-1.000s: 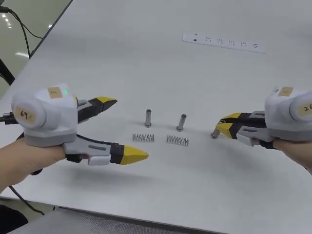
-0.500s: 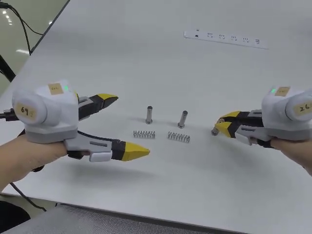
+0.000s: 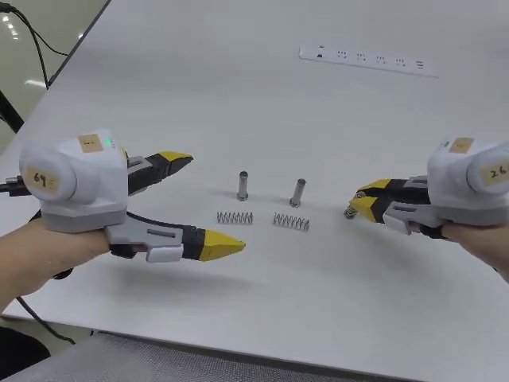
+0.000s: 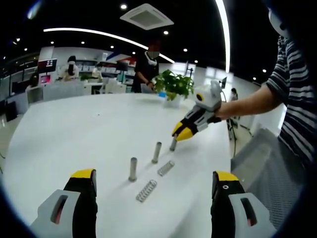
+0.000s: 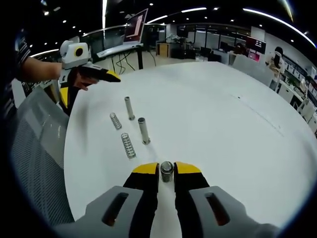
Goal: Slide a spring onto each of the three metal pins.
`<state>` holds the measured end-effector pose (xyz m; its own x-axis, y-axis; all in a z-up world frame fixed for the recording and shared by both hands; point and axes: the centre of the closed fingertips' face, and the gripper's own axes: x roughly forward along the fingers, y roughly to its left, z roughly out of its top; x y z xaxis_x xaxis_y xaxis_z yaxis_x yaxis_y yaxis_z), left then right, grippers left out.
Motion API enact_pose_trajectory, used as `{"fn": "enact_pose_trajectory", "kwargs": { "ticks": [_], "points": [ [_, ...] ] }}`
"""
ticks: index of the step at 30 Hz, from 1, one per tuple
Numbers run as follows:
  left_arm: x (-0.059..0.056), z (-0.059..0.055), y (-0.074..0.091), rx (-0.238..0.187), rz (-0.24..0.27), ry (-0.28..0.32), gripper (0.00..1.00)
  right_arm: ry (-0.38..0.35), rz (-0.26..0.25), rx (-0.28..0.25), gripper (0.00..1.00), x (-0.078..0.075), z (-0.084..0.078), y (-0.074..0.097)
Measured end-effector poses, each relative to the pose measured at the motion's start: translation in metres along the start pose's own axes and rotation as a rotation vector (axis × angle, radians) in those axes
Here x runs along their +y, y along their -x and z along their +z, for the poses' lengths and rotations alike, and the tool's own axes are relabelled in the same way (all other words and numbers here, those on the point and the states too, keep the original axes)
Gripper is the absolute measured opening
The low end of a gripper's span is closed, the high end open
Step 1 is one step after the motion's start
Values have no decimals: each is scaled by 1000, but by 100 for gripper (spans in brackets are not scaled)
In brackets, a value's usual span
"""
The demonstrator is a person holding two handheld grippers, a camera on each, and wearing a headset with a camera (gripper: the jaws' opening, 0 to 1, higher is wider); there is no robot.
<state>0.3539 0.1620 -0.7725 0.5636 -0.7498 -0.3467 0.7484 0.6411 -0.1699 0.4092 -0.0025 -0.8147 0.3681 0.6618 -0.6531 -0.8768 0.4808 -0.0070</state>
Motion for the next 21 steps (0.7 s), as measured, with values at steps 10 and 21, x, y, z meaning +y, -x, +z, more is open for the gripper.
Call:
{"fn": "enact_pose_trajectory", "kwargs": {
  "ticks": [10, 21],
  "points": [
    [-1, 1, 1, 4, 0, -2, 94, -8, -5, -20, 15, 0, 5, 2],
    [-2, 7, 2, -3, 0, -7, 95, -22, -14, -33, 21, 0, 6, 8]
  ]
}}
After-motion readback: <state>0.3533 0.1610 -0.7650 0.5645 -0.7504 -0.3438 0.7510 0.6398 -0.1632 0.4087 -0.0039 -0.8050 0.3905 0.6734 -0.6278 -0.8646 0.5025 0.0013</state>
